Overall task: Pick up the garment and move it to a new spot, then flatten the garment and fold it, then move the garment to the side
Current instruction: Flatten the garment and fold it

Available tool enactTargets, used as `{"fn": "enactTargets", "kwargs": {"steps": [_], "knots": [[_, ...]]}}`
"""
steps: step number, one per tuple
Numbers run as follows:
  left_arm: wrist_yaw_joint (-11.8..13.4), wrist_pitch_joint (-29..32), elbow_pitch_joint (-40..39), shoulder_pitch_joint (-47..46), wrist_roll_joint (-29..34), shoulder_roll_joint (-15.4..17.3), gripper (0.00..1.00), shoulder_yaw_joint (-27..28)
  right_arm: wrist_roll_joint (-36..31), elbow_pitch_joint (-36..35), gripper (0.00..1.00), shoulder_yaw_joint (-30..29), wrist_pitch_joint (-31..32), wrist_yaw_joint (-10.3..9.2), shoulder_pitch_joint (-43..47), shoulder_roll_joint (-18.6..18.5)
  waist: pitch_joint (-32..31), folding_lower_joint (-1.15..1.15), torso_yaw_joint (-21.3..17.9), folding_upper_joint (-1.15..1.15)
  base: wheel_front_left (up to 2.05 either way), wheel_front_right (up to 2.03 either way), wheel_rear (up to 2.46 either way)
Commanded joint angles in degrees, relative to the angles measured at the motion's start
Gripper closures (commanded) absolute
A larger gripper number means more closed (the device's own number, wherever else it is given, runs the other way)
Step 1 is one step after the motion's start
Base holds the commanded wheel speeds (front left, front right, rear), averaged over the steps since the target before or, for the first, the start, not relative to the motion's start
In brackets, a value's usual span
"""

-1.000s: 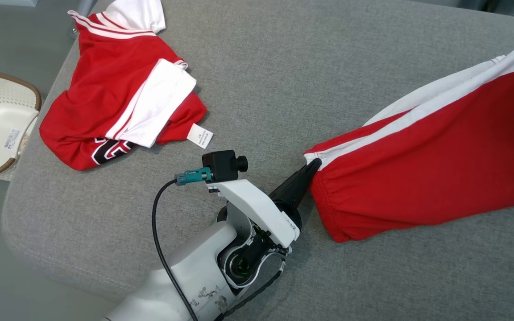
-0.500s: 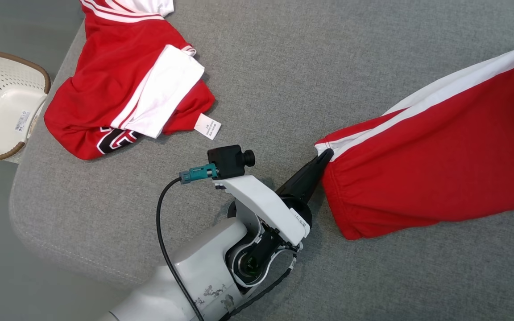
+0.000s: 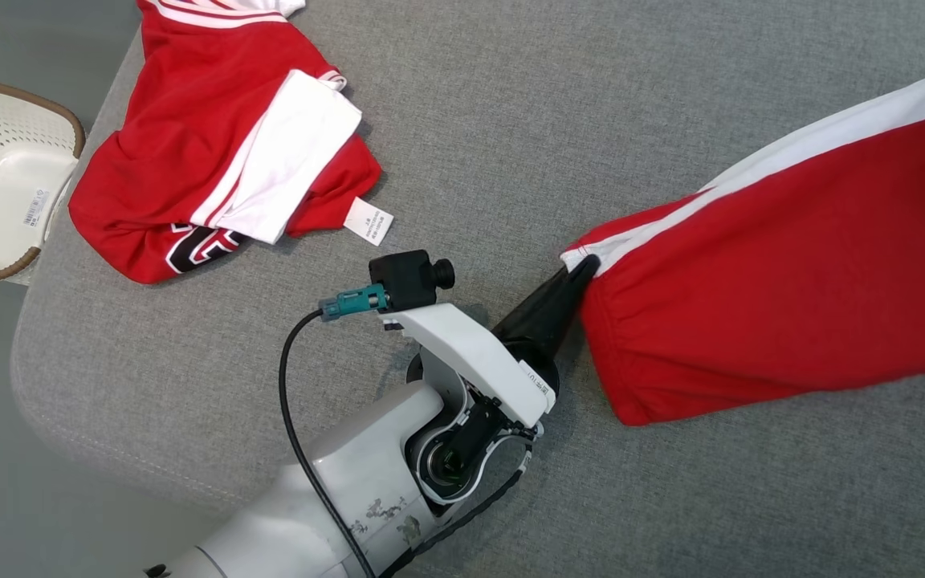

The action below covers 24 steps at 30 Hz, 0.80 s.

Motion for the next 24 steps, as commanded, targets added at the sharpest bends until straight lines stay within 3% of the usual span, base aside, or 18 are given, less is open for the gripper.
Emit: {"fn": "enactTargets", "kwargs": {"steps": [1,8,13,17,24], "knots": [[-0.06,-0.33,0.44,-0.88,-0.21,0.30,0.00,-0.12,0.17,0.39,0.00,-0.01,-0.31,-0.02,0.20,0.17,-0.09,0.00,-0.14,0.00,0.00,0.00,0.00],[-0.06,-0.44,3.26,-0.39,3.31,0.34,0.00,0.90,1.41,2.67,0.00,-0.11,-4.15,-0.02,2.52,1.27,-2.62,0.00,-1.11,0.00,0.00,0.00,0.00],[-0.06,-0.37,5.28,1.29,9.01,0.27,0.00,4.45,1.28,2.88,0.00,-0.14,-6.95,-0.02,4.58,1.08,-5.26,0.00,-2.26,0.00,0.00,0.00,0.00],[-0.06,-0.38,6.63,3.33,15.46,0.32,0.00,10.60,-1.27,1.97,0.00,-0.69,-8.23,-0.02,7.05,1.69,-8.44,0.00,-4.07,0.00,0.00,0.00,0.00],[-0.06,-0.37,6.59,7.98,36.43,0.27,0.00,24.14,-10.76,-5.31,0.00,-15.97,-8.21,-0.02,12.24,0.92,-13.07,0.00,-7.44,0.00,0.00,0.00,0.00]]}}
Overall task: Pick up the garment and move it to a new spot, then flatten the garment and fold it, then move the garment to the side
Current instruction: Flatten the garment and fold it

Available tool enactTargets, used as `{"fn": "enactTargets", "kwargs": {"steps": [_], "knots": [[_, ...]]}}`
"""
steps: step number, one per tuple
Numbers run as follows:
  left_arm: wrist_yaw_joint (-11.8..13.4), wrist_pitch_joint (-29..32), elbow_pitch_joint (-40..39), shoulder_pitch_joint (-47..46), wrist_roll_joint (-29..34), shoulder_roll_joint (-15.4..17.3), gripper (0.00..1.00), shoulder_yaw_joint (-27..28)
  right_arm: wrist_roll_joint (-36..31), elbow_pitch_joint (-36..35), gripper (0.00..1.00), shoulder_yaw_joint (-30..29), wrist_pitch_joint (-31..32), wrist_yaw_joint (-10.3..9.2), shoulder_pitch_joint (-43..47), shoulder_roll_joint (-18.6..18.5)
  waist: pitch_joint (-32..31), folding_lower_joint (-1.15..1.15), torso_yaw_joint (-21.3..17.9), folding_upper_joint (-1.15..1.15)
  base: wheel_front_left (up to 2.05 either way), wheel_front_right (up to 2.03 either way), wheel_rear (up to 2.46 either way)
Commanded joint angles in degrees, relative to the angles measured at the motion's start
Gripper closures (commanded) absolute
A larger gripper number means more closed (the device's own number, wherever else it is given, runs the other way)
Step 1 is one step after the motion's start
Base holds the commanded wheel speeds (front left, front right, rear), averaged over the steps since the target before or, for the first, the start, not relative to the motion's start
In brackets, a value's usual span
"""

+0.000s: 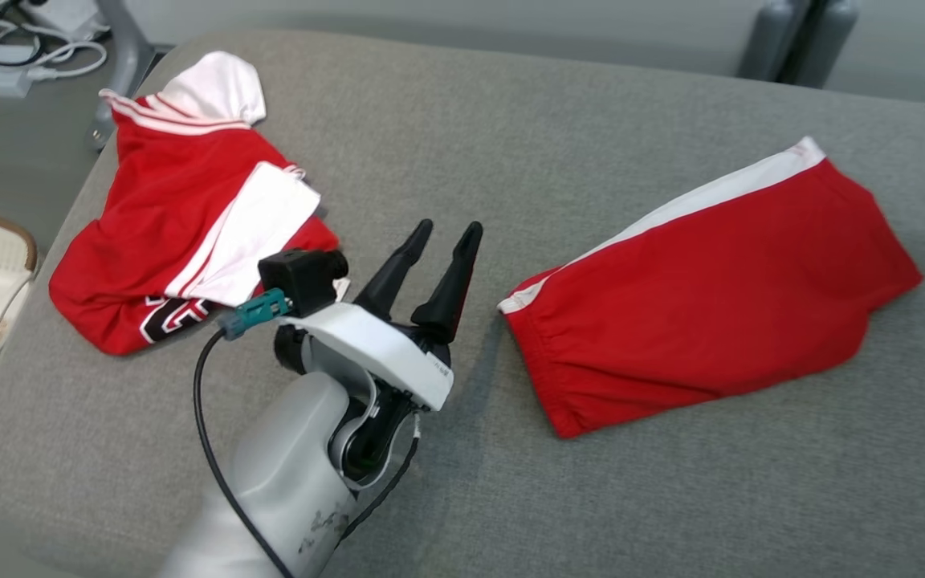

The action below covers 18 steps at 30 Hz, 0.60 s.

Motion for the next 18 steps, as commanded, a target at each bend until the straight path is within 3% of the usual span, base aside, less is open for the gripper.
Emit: {"fn": "enactTargets", "kwargs": {"steps": [1,7,10,18], "knots": [[-0.06,0.03,-0.61,1.39,2.71,0.26,0.00,1.61,-1.47,-0.97,0.00,-2.38,-0.25,-0.02,1.83,0.07,-2.13,0.00,-1.90,0.00,0.00,0.00,0.00],[-0.06,0.04,-6.89,9.45,16.50,0.30,0.00,11.45,-11.29,-7.74,0.00,-21.61,-0.15,-0.02,14.99,2.94,-5.83,0.00,-4.53,0.00,0.00,0.00,0.00],[-0.06,0.04,-9.47,14.14,20.54,0.26,0.00,15.86,-15.39,-10.65,0.00,-28.99,-0.16,-0.02,21.68,5.60,-7.46,0.00,-5.96,0.00,0.00,0.00,0.00],[-0.06,0.03,-15.59,23.92,29.22,0.28,0.00,24.63,-21.78,-15.59,0.00,-40.48,-0.15,-0.02,35.06,13.67,-10.76,0.00,-9.44,0.00,0.00,0.00,0.00]]}}
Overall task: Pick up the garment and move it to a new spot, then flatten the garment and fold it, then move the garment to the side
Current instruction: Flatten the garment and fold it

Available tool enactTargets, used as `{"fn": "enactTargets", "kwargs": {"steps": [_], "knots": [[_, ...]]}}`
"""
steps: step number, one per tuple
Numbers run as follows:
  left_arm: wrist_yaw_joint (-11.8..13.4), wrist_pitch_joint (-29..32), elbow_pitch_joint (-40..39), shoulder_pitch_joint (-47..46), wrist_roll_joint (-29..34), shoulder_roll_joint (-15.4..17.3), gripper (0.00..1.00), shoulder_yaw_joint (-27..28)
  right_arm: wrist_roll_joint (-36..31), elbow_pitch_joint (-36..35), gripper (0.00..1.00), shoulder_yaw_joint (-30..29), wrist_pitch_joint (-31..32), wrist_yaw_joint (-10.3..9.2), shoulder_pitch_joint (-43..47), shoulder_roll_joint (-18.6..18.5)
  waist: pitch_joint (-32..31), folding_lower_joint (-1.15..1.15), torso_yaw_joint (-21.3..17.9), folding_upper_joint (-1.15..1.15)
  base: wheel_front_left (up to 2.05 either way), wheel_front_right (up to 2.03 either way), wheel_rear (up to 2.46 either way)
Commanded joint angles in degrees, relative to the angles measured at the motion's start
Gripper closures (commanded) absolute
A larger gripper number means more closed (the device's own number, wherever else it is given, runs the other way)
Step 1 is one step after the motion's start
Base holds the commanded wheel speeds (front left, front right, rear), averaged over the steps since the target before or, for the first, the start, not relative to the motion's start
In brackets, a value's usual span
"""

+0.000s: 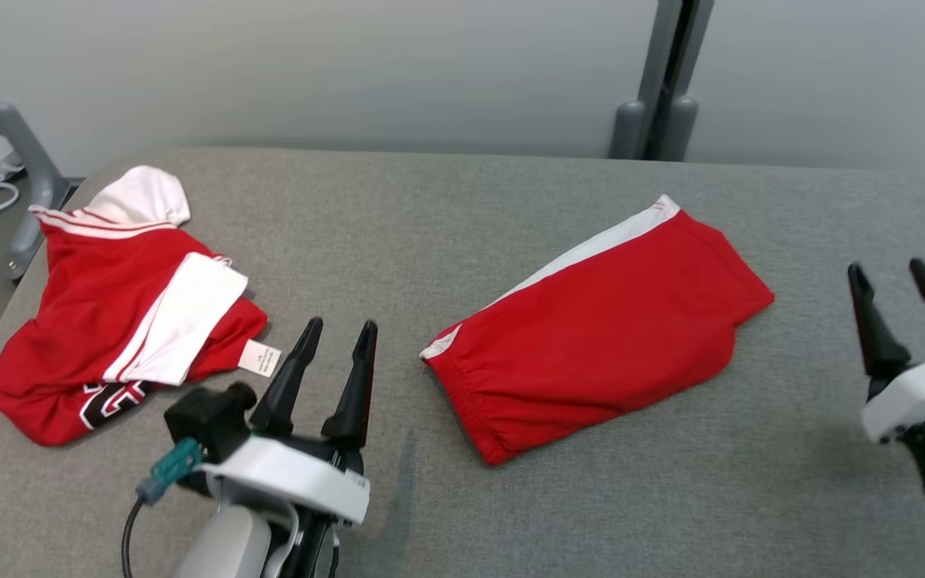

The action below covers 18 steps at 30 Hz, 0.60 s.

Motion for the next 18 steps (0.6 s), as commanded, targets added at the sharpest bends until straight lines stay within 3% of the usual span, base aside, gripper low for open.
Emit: {"fn": "enactTargets", "kwargs": {"steps": [1,10,18], "knots": [[-0.06,0.03,-0.52,1.61,0.61,0.27,0.00,0.71,-0.73,-0.39,0.00,-0.74,0.00,-0.02,1.64,0.82,-1.13,0.00,-1.11,0.00,0.00,0.00,0.00],[-0.06,0.02,-0.61,7.43,-0.54,0.27,0.00,1.89,0.22,0.88,0.00,-3.70,0.00,-0.02,7.87,7.14,-2.01,0.00,-1.67,0.00,0.00,0.00,0.00],[-0.06,0.02,-0.82,5.73,-0.15,0.32,0.00,0.19,8.51,8.11,0.00,-2.07,0.14,-0.02,4.61,8.20,-0.06,0.00,1.60,0.00,0.00,0.00,0.00]]}}
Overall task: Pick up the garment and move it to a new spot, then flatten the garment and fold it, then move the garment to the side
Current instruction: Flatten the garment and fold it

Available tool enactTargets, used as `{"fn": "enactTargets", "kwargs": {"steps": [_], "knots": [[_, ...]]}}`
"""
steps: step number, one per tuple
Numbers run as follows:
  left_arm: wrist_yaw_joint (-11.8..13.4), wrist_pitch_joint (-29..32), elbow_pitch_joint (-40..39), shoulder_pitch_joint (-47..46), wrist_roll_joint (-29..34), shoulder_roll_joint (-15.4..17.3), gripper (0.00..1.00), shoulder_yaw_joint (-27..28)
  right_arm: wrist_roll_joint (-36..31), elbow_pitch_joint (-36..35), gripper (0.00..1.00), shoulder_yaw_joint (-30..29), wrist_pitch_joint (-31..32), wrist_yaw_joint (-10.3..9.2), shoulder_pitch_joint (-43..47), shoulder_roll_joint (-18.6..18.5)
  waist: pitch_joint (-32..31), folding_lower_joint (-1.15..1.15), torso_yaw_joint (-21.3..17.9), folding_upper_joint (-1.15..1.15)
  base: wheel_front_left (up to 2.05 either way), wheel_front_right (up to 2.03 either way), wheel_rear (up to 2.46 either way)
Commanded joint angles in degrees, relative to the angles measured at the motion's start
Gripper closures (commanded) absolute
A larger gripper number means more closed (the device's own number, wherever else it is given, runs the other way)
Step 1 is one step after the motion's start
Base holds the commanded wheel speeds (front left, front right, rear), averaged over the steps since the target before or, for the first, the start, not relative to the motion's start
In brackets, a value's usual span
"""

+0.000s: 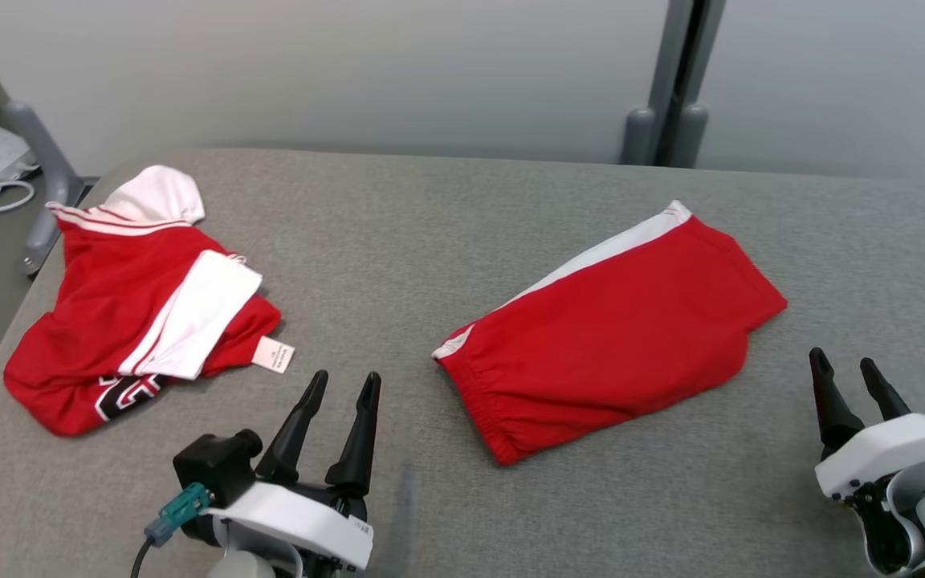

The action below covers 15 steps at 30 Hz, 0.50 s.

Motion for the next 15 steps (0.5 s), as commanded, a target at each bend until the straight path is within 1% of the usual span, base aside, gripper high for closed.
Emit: {"fn": "enactTargets", "kwargs": {"steps": [1,5,10,15], "knots": [[-0.06,0.01,-0.27,-1.27,0.28,0.36,0.00,0.14,1.85,0.99,0.00,0.45,0.47,0.00,-1.47,-0.28,1.17,0.00,1.61,0.00,0.00,0.00,0.00],[-0.06,0.01,-1.22,-2.30,0.67,0.33,0.00,0.47,7.20,3.90,0.00,1.91,2.14,0.00,-4.16,-1.36,2.71,0.00,4.46,0.00,0.00,0.00,0.00],[-0.06,0.01,-2.99,-1.66,1.09,0.26,0.00,1.32,13.41,7.40,0.00,2.80,5.79,0.00,-6.94,-2.98,4.11,0.00,7.80,0.00,0.00,0.00,0.00],[-0.06,0.02,-3.66,-1.92,0.64,0.27,0.00,0.85,16.32,11.64,0.00,4.25,8.20,0.00,-9.08,-4.74,5.27,0.00,10.58,0.00,0.00,0.00,0.00]]}}
